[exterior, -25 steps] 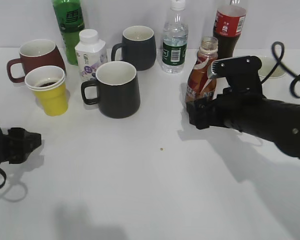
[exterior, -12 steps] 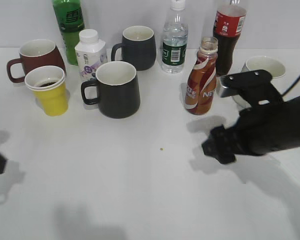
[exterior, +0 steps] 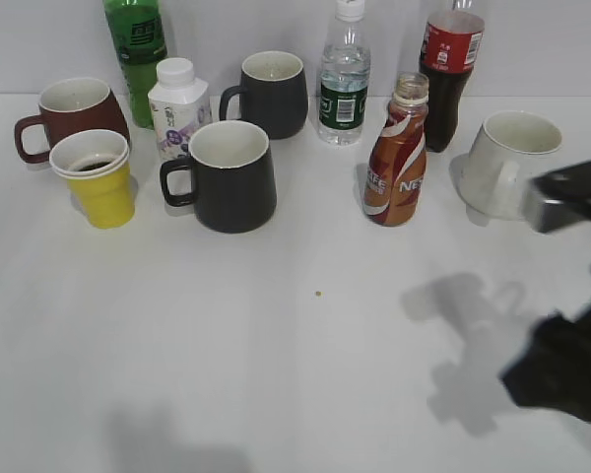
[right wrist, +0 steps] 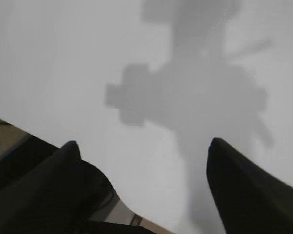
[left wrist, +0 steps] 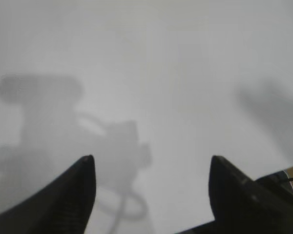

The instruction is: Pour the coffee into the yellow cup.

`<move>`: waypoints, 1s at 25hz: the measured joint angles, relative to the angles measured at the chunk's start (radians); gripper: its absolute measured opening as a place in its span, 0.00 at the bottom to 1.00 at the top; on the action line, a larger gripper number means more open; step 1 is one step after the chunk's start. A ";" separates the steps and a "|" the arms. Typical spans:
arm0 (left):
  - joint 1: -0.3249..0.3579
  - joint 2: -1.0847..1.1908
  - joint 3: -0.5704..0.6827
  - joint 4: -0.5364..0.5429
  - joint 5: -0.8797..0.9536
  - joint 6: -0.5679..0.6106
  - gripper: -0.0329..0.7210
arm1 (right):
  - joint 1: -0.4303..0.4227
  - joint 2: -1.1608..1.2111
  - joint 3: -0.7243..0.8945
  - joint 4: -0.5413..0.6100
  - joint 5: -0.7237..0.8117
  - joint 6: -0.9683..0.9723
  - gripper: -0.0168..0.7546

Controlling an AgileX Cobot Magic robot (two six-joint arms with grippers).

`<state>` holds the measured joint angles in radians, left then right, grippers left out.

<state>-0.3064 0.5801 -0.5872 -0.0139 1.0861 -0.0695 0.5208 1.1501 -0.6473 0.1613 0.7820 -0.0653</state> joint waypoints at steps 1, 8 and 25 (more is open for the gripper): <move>0.000 -0.043 0.005 0.000 0.011 0.009 0.77 | 0.001 -0.036 0.000 -0.007 0.044 0.013 0.79; 0.000 -0.287 0.029 -0.001 0.055 0.069 0.77 | 0.002 -0.399 0.000 -0.088 0.212 0.119 0.79; 0.000 -0.389 0.064 -0.001 -0.014 0.114 0.75 | 0.002 -1.055 0.131 -0.282 0.285 0.167 0.79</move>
<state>-0.3064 0.1907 -0.5235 -0.0149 1.0719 0.0444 0.5227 0.0947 -0.5160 -0.1211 1.0667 0.1016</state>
